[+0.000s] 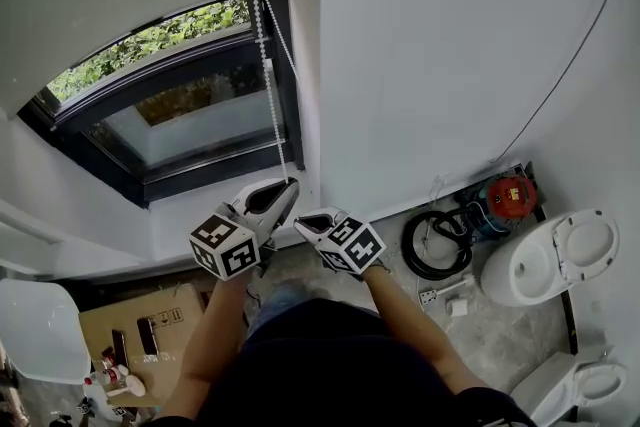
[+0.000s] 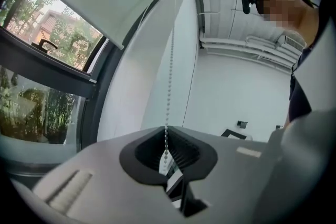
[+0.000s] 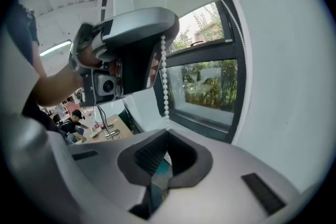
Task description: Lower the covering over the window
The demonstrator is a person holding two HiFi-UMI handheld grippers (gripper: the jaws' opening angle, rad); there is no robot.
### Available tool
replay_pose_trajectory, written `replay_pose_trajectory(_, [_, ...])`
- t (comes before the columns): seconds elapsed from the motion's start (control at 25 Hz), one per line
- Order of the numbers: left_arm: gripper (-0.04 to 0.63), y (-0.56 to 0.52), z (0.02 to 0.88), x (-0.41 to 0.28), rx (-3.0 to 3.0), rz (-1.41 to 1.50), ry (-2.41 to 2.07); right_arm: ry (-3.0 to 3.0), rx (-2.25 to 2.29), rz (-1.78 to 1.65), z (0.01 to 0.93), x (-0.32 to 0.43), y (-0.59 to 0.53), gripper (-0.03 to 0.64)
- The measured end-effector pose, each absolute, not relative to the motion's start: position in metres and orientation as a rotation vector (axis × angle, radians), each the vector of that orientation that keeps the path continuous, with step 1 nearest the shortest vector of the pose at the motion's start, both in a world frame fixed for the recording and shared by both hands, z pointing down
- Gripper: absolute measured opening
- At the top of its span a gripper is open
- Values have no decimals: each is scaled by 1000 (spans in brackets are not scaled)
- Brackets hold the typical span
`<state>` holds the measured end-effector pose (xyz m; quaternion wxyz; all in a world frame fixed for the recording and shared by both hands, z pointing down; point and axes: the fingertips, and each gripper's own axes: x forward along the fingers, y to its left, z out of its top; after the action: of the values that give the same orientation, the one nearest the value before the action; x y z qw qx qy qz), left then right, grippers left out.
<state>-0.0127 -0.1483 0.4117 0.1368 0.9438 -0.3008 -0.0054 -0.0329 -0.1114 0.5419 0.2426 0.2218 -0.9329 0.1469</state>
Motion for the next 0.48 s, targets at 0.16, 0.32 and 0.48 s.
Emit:
replay_pose_trajectory(0.16, [23,-151,423,-15,2721,29,-866,-2504,585,391,551,-36,-113,12])
replay_pose_trajectory(0.32, [23,-147,440,-19,2665,21,-838,-2469,566,410,567,-37,-106,12])
replay_pose_trajectory(0.48, [23,-147,450,-21,2648,46,-832,-2435,548,405,576,-36,-102,12])
